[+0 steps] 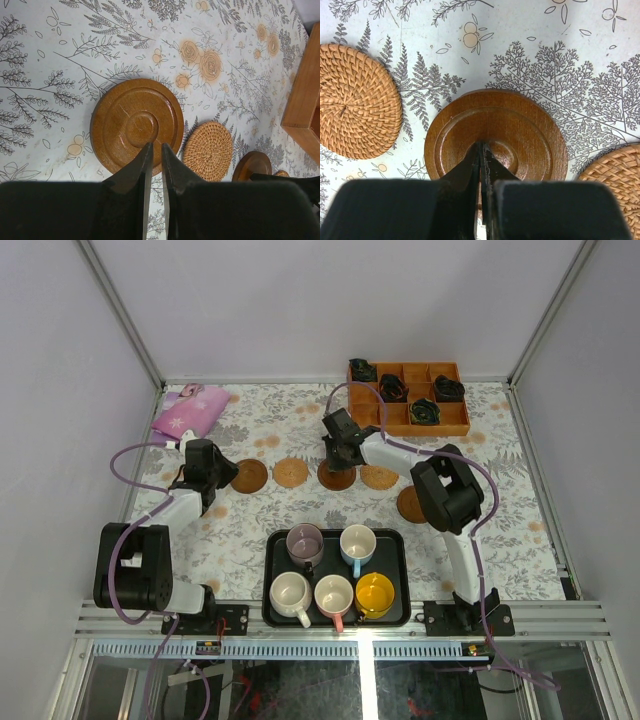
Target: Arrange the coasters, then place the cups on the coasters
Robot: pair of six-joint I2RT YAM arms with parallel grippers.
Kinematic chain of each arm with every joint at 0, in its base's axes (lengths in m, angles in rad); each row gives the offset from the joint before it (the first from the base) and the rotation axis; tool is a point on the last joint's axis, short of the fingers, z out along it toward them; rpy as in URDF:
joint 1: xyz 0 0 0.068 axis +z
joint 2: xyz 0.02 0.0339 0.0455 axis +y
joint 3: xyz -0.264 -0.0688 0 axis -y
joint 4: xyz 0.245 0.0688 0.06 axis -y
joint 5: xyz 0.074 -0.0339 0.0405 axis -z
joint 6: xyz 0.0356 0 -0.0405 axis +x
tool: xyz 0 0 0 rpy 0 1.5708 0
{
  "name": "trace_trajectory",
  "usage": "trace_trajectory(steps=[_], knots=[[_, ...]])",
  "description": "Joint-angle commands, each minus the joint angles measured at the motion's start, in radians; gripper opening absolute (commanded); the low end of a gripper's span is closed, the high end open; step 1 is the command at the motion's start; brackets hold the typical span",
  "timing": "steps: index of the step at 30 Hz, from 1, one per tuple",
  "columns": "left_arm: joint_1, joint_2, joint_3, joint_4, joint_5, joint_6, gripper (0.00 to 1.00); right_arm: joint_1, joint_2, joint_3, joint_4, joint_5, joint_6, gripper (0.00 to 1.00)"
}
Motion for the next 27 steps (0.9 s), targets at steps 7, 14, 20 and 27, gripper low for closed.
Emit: trace_trajectory(steps=[7, 14, 20, 27], knots=[[0.008, -0.012, -0.016, 0.065, 0.008, 0.008, 0.10, 0.017, -0.152, 0.014, -0.022, 0.009, -0.037, 0.00], [0.006, -0.020, -0.022, 0.079, 0.020, 0.012, 0.10, 0.017, -0.279, -0.108, -0.009, 0.095, -0.016, 0.00], [0.006, -0.042, -0.049, 0.121, 0.026, 0.030, 0.10, -0.018, -0.425, -0.325, -0.014, 0.248, 0.019, 0.00], [0.006, -0.087, -0.092, 0.166, -0.003, 0.085, 0.10, -0.170, -0.635, -0.628, 0.059, 0.275, 0.091, 0.00]])
